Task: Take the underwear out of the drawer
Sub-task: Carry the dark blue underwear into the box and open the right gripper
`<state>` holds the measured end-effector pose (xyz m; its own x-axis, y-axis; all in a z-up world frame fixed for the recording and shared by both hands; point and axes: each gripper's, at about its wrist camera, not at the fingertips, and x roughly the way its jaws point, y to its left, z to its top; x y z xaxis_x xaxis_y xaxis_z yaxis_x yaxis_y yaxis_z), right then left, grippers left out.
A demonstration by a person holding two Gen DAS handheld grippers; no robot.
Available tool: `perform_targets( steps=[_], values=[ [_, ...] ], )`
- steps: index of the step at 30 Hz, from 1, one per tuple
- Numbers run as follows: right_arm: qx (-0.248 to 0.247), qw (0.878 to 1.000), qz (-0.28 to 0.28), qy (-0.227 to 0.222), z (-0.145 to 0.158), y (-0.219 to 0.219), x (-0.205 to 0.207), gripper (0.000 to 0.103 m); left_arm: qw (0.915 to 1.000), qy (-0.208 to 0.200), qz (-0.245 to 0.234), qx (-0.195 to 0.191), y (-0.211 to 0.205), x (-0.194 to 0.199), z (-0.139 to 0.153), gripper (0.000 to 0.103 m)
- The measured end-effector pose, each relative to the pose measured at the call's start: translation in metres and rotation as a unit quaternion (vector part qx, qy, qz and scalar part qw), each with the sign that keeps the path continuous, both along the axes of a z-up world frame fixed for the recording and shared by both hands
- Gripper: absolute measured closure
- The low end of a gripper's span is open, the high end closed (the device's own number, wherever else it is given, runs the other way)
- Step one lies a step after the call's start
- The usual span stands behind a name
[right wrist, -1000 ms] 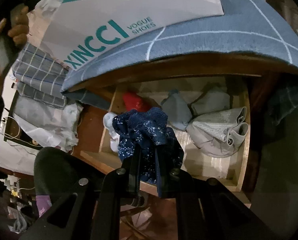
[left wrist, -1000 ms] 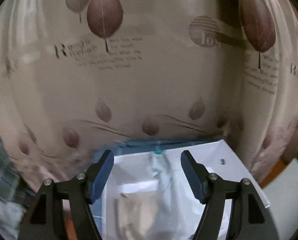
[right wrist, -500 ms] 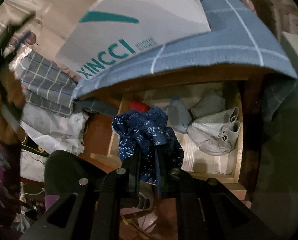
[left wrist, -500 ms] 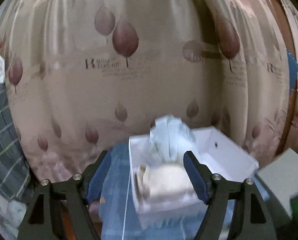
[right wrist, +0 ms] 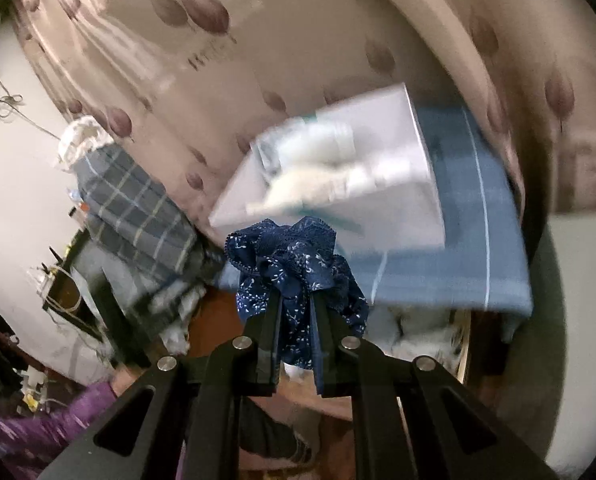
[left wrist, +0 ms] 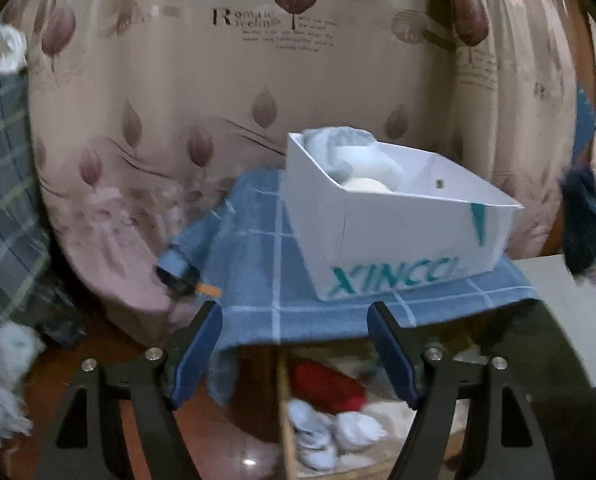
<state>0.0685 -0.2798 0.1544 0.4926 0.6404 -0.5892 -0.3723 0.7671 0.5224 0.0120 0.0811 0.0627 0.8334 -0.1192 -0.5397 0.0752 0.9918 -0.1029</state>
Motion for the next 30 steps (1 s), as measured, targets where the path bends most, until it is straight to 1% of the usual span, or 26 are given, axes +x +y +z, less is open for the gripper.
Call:
perform_targets(
  steps=[2,4,7,10,13,15,20,24,27,28,29,30],
  values=[
    [-0.005,1.0,-0.004,-0.01,0.017,0.001,0.02,0.092,0.9999,-0.012,-0.002,-0.01,-0.002,-0.008,-0.004,0.026],
    [-0.01,1.0,-0.01,-0.011,0.027,0.002,0.042,0.092,0.9998,-0.015,-0.008,-0.003,-0.009,-0.01,-0.006,0.026],
    [-0.022,1.0,-0.018,-0.011,0.032,0.011,0.08,0.092,0.9997,-0.019,-0.013,0.011,-0.017,-0.009,-0.007,0.026],
    [-0.037,0.999,-0.026,-0.001,0.024,0.022,0.111,0.091,0.9997,-0.002,-0.021,0.009,-0.018,-0.002,-0.011,0.026],
    [-0.062,0.997,-0.031,0.016,0.008,0.036,0.141,0.091,0.9998,0.004,-0.02,0.001,-0.016,0.001,-0.013,0.026],
    [-0.087,0.995,-0.036,0.03,-0.008,0.044,0.16,0.09,0.9998,0.005,-0.019,-0.005,-0.014,0.002,-0.013,0.026],
    [-0.133,0.989,-0.045,0.051,-0.039,0.053,0.183,0.09,0.9997,0.013,-0.019,-0.01,-0.012,0.005,-0.015,0.026],
    [-0.145,0.986,-0.048,0.059,-0.053,0.054,0.19,0.088,0.9996,0.017,-0.022,-0.008,-0.014,0.007,-0.017,0.026],
    [-0.152,0.985,-0.052,0.057,-0.057,0.053,0.191,0.088,0.9995,0.019,-0.023,-0.007,-0.015,0.007,-0.018,0.026],
    [-0.154,0.985,-0.056,0.054,-0.056,0.053,0.191,0.087,0.9996,0.019,-0.022,-0.006,-0.015,0.007,-0.018,0.026],
    [-0.15,0.986,-0.059,0.051,-0.056,0.053,0.191,0.078,0.9996,0.019,-0.021,-0.006,-0.015,0.007,-0.018,0.026],
    [-0.145,0.986,-0.062,0.044,-0.055,0.052,0.189,0.071,0.9996,0.02,-0.02,-0.007,-0.014,0.008,-0.018,0.026]
  ],
)
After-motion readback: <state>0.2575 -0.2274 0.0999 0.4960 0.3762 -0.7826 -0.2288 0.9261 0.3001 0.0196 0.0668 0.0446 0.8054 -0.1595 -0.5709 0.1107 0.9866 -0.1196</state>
